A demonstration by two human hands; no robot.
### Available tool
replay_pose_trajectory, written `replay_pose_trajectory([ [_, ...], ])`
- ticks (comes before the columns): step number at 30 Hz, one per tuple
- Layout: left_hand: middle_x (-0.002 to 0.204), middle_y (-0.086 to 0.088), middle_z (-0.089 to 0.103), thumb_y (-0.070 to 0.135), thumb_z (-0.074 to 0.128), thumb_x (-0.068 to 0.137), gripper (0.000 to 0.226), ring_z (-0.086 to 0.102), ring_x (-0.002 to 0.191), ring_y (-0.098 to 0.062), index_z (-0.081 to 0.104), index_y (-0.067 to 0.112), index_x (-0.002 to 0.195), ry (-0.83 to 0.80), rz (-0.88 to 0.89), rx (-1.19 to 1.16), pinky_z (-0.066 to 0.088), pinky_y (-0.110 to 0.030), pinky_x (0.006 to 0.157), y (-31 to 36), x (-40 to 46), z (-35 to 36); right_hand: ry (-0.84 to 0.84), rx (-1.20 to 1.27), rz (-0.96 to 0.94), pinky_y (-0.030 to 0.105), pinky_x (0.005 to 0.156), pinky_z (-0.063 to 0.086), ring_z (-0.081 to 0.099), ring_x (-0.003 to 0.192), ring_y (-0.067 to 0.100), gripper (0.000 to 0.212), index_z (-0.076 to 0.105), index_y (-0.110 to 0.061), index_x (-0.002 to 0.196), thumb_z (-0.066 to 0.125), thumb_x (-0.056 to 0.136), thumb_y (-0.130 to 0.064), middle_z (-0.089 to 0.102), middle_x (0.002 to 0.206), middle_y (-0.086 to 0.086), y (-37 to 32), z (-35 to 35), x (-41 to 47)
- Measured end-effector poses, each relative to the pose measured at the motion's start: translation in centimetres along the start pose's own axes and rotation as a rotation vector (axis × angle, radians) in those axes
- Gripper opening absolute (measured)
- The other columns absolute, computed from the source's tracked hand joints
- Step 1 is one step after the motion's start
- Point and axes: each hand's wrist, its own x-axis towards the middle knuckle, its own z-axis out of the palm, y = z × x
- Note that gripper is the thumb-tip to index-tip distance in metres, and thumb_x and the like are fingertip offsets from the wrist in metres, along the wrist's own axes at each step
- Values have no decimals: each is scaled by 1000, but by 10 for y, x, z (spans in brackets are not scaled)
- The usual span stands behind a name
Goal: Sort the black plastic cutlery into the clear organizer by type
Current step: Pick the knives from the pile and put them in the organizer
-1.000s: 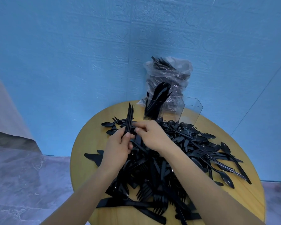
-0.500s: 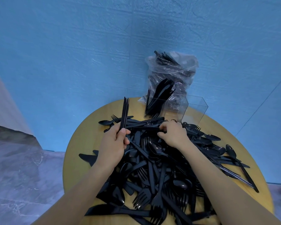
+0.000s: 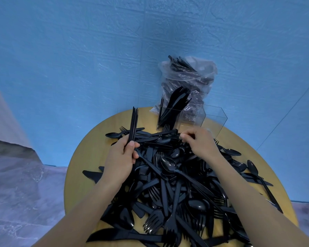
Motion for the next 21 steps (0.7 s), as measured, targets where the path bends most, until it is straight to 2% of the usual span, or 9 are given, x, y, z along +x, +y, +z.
replay_pose_trajectory([
  [3, 63, 1, 52, 18, 37, 101, 24, 46, 58, -10, 60, 17, 93, -2, -7, 5, 41, -23, 61, 0, 0, 0, 43, 26, 35, 22, 60, 37, 54, 63, 13, 27, 68, -2, 82, 52, 97, -18, 63, 74, 3, 6, -2, 0],
  [5, 63, 1, 52, 18, 37, 101, 24, 46, 58, -10, 60, 17, 94, -1, -11, 8, 41, -22, 60, -1, 0, -2, 74, -50, 25, 28, 70, 38, 58, 84, 26, 26, 68, 0, 93, 49, 98, -16, 65, 89, 13, 9, 0, 2],
  [8, 62, 2, 52, 19, 37, 101, 24, 46, 57, -10, 60, 16, 94, 8, -16, 11, 40, -19, 58, -2, 0, -5, 76, -175, -43, 28, 87, 36, 49, 109, 24, 27, 63, -15, 120, 51, 96, -20, 55, 114, 8, -1, 8, -1],
  [11, 63, 2, 52, 19, 37, 101, 24, 46, 57, -10, 60, 17, 93, 21, -16, 17, 40, -20, 59, -2, -2, -9, -91, -203, -227, 27, 97, 33, 42, 115, 18, 31, 59, -20, 125, 54, 94, -23, 52, 119, 2, -22, 22, -7],
  [14, 62, 2, 53, 19, 38, 101, 25, 47, 56, -8, 60, 17, 90, 34, 10, 34, 40, -18, 58, -1, -5, -16, -275, -250, -344, 27, 101, 30, 36, 117, 17, 36, 58, -22, 127, 51, 95, -8, 48, 124, 0, -40, 37, -8],
  [17, 62, 2, 53, 19, 38, 101, 26, 47, 54, -5, 59, 20, 87, 53, 38, 66, 38, -12, 52, -4, -9, -26, -433, -343, -355, 28, 102, 30, 33, 118, 20, 51, 55, -23, 130, 44, 90, 8, 44, 127, 2, -47, 43, -4],
  [21, 63, 2, 53, 19, 37, 101, 24, 47, 56, -9, 59, 18, 90, 66, 50, 108, 39, -10, 52, -12, -11, -34, -517, -441, -322, 31, 98, 34, 32, 116, 23, 58, 47, -28, 137, 43, 91, 8, 37, 127, 3, -45, 42, 1],
])
